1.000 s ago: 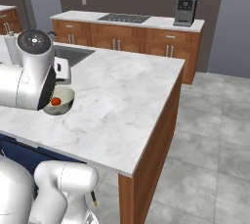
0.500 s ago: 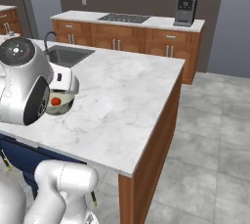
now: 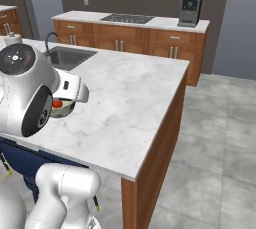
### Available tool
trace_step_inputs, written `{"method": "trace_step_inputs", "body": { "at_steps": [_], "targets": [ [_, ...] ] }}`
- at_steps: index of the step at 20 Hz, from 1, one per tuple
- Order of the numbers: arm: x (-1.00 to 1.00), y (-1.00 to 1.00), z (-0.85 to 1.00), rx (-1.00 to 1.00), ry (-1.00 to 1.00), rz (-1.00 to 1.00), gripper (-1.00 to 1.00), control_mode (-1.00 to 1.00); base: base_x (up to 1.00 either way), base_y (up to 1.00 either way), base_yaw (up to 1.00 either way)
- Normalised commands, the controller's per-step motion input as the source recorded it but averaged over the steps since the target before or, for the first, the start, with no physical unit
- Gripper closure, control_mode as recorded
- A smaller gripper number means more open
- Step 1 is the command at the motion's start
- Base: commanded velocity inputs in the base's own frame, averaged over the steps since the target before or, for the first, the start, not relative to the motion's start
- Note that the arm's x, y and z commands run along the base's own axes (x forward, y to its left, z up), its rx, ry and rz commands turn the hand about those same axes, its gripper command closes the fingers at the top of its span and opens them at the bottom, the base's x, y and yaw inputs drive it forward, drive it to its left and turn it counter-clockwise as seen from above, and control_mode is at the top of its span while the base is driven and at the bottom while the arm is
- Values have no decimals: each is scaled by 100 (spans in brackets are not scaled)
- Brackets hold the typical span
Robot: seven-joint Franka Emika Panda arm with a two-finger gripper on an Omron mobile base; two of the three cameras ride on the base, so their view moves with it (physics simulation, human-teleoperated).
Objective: Retrieve the apple and pear from the fridge and place them into the bowl on the dining table.
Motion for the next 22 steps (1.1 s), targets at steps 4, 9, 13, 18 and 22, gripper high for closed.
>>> {"method": "trace_step_inputs", "body": {
  "at_steps": [4,9,13,18,22],
  "targets": [
    [0,0,0,0,0,0,-100,100,-93,-16,-2],
    [0,0,0,0,0,0,-100,100,-97,-45,-7],
    [0,0,0,0,0,0,-100,100,-27,-99,-30],
    [0,0,0,0,0,0,-100,100,0,-100,-32],
    [0,0,0,0,0,0,-100,100,19,-97,-23]
  ]
}}
